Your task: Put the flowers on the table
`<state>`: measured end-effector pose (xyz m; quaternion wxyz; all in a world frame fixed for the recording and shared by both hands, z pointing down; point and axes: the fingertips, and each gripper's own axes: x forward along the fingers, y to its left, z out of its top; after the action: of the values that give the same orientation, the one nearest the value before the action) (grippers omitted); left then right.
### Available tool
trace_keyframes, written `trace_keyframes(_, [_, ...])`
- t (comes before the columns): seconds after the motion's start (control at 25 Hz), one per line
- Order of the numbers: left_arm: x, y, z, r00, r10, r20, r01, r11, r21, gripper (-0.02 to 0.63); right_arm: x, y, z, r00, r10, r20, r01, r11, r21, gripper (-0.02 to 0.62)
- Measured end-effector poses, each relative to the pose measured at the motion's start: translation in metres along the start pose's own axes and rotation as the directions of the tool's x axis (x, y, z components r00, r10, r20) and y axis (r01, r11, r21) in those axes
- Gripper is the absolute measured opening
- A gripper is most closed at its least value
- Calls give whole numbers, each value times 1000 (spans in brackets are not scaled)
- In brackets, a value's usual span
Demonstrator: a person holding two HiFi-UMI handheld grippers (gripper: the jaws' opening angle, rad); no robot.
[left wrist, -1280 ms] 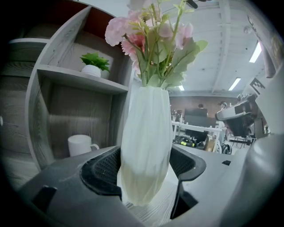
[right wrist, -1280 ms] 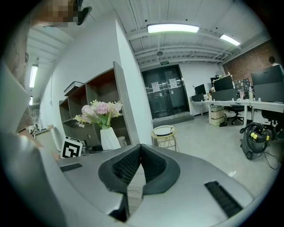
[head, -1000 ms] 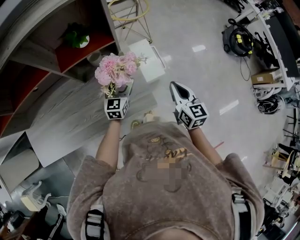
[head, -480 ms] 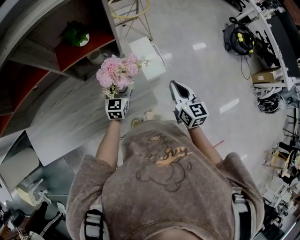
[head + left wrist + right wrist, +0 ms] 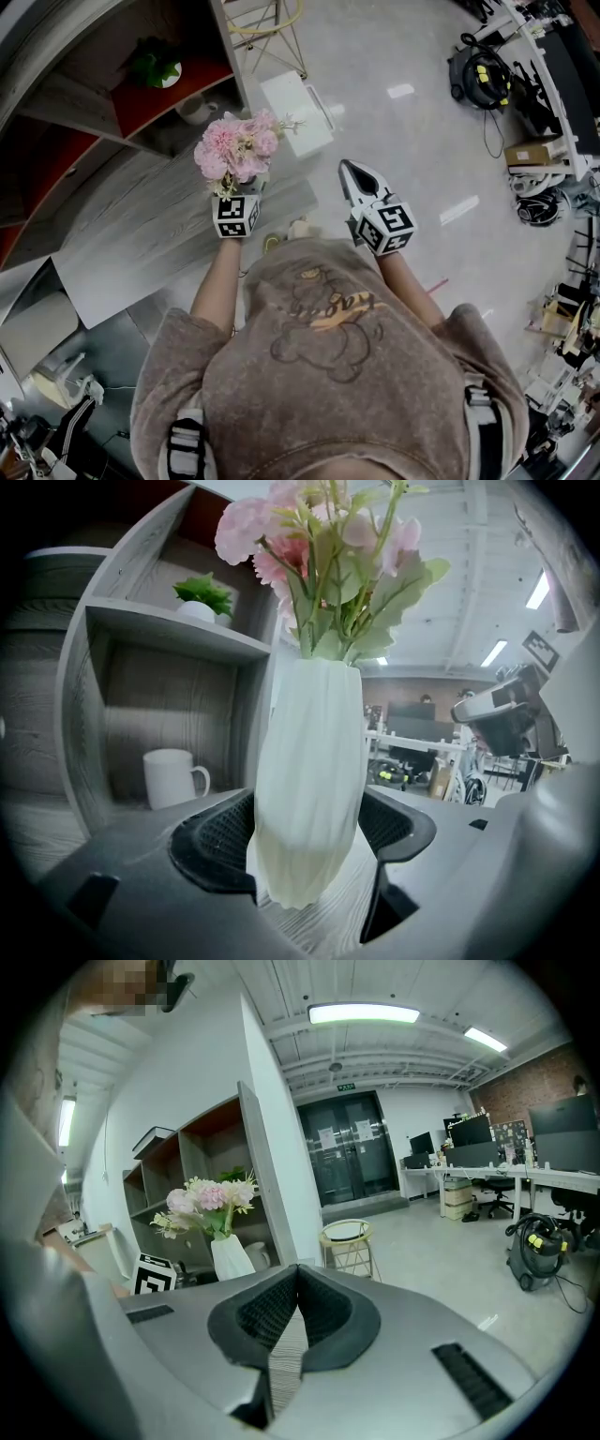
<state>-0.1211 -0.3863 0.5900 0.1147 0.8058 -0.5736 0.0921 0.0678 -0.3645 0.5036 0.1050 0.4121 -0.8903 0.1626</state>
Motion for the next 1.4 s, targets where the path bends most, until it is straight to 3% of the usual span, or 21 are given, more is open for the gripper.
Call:
trace_keyframes(0.44, [0,-2,-2,999,-38,-28,36,997,-69,356,1,4,-2,1000,5,6,-5,1000,4,0])
trace_keyframes(0.76, [-19,-2,14,1000,-24,-4,24,997,-79,357,19,20,-1,997,78,6,-78,997,-12,0])
trace_keyframes(1.4, [-105,26,57,986,150,76,-137,979,-153,357,72,68,9,955,297,7,-296,954,-56,0])
